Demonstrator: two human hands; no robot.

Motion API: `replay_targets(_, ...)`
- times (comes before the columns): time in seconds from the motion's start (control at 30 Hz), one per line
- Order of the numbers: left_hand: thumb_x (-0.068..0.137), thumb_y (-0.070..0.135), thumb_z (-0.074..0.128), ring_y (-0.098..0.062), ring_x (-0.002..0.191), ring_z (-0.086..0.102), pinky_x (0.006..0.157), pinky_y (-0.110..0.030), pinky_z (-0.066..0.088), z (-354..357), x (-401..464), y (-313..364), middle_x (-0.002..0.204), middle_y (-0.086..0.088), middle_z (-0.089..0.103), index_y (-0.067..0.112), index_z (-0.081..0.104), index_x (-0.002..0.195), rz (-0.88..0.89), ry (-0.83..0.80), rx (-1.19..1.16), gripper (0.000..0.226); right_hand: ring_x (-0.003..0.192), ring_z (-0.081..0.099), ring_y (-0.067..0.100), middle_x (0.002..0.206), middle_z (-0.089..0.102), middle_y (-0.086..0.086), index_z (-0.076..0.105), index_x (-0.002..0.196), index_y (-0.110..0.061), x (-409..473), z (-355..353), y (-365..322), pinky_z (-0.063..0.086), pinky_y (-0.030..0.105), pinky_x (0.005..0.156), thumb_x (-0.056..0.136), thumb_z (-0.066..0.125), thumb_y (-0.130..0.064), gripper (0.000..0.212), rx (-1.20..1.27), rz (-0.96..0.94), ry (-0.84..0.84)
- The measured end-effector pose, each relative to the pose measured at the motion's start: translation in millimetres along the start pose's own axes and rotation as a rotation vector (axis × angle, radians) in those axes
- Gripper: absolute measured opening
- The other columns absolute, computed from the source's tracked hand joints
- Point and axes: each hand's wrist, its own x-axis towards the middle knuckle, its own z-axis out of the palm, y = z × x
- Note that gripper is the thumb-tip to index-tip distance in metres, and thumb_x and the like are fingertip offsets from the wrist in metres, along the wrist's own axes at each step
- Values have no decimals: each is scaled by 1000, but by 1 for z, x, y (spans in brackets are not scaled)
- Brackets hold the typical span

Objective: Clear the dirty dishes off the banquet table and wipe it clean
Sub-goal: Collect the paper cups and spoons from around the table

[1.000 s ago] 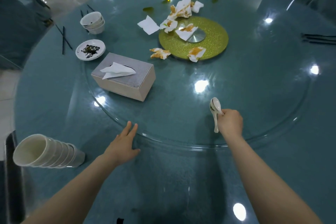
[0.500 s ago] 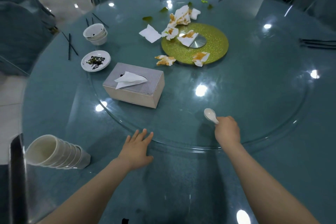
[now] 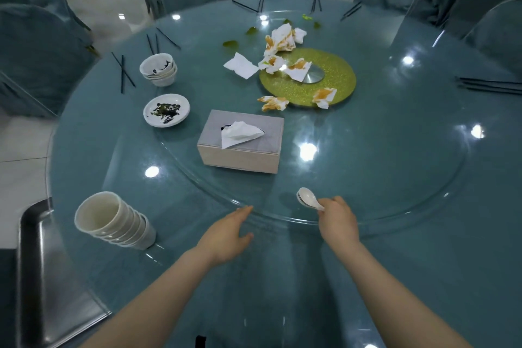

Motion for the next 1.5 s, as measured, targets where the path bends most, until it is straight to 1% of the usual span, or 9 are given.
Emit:
replay_targets(0.4,90,26,60,-14,116,56,92,-12,32,-77,-56,-22,144,19,43,33,33,144,41,446,-231,61,88,60,35,96,66,14,56,108,-14,-10,22,-67,35,33,61,91,42,-5,24,-101,-158,-67)
replay_targets(0.5,89,26,61,-12,76,59,79,-19,39,-103,-66,-29,137,28,43,38,32,143,82,537,-259,63,88,61,36,96,66,16,54,111,-16,-11,26,-85,36,34,62,90,43,-6,26,-129,-191,-84)
replay_targets(0.57,89,25,61,-11,43,45,71,-13,38,-120,-71,-39,133,30,43,38,33,143,98,583,-273,62,89,61,37,97,66,16,54,109,-15,-12,27,-96,39,34,64,90,42,-6,24,-149,-182,-99)
replay_targets(0.63,89,23,61,-9,37,39,66,-5,35,-136,-75,-50,132,28,44,35,34,143,105,606,-294,62,90,61,36,97,66,15,55,106,-14,-14,27,-105,43,34,67,90,41,-4,23,-162,-141,-114)
replay_targets(0.8,90,21,61,-2,72,57,71,-8,35,-176,-85,-82,132,25,49,33,35,142,109,659,-311,60,92,62,35,99,67,14,55,100,-12,-21,30,-128,41,32,67,87,38,-1,25,-183,-91,-143)
replay_targets(0.87,90,20,60,7,94,53,83,-13,37,-190,-88,-95,128,26,48,32,35,143,110,678,-337,60,92,61,34,100,66,12,55,103,-13,-23,31,-139,40,31,67,87,37,-1,27,-191,-80,-142)
replay_targets(0.93,90,20,60,1,111,47,92,-24,38,-201,-88,-108,127,26,48,31,35,143,96,693,-351,59,94,62,33,102,66,12,56,106,-13,-26,33,-147,39,30,67,87,37,-1,29,-205,-67,-145)
replay_targets(1.13,90,21,60,-3,100,51,88,-27,40,-219,-76,-140,125,30,48,34,38,141,90,699,-364,57,86,61,29,94,67,9,56,96,-14,-24,31,-171,40,29,65,86,39,-2,23,-158,-55,-150)
replay_targets(1.5,90,20,60,-10,132,42,105,-25,31,-236,-38,-178,141,11,47,26,42,140,51,626,-364,54,80,62,27,86,66,7,63,92,-18,39,10,-249,40,30,60,88,45,-8,21,-55,-194,-75)
